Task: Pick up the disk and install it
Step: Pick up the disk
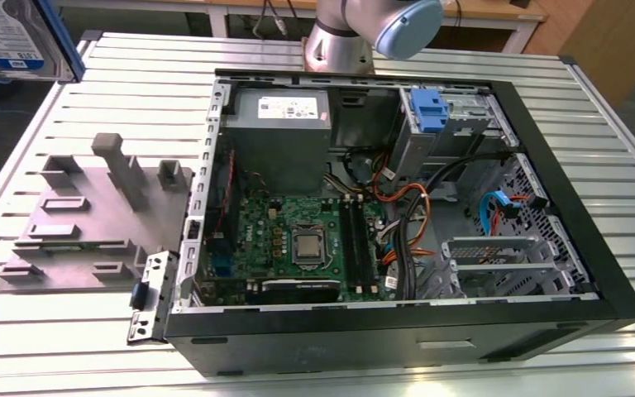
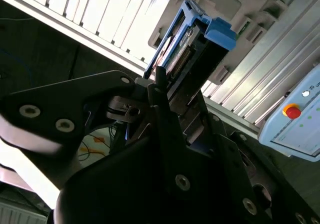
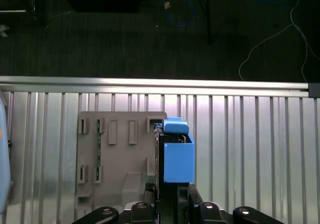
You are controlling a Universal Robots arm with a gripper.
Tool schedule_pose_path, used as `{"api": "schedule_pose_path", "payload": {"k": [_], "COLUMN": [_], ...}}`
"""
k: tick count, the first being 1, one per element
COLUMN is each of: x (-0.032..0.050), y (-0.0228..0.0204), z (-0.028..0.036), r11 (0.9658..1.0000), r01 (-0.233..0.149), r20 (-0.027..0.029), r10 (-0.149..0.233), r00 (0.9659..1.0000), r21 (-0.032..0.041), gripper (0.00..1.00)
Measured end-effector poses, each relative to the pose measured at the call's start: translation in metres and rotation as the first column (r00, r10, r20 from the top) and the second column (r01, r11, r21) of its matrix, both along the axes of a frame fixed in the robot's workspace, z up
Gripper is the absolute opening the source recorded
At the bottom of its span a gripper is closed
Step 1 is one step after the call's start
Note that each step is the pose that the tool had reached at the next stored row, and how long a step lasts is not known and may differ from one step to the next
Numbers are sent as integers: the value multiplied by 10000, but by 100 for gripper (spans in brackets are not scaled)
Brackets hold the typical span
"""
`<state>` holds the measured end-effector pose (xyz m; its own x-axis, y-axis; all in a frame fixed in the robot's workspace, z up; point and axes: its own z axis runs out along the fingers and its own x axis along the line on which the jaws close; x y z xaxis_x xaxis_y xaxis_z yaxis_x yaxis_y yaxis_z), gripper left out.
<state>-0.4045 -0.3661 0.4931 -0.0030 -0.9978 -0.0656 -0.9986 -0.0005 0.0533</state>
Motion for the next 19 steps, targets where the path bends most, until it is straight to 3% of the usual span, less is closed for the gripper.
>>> {"api": "schedule_pose_path", "payload": {"k": [5,8,19], "x": [5,49,360], "y": [0,0,0], "z": [0,1,0], "r11": [10000,10000,10000], "r01": [0,0,1], "r20": [1,0,0], "r10": [0,0,-1], "r00": [10000,10000,10000], "r21": [0,0,0], "gripper": [35,35,35]}}
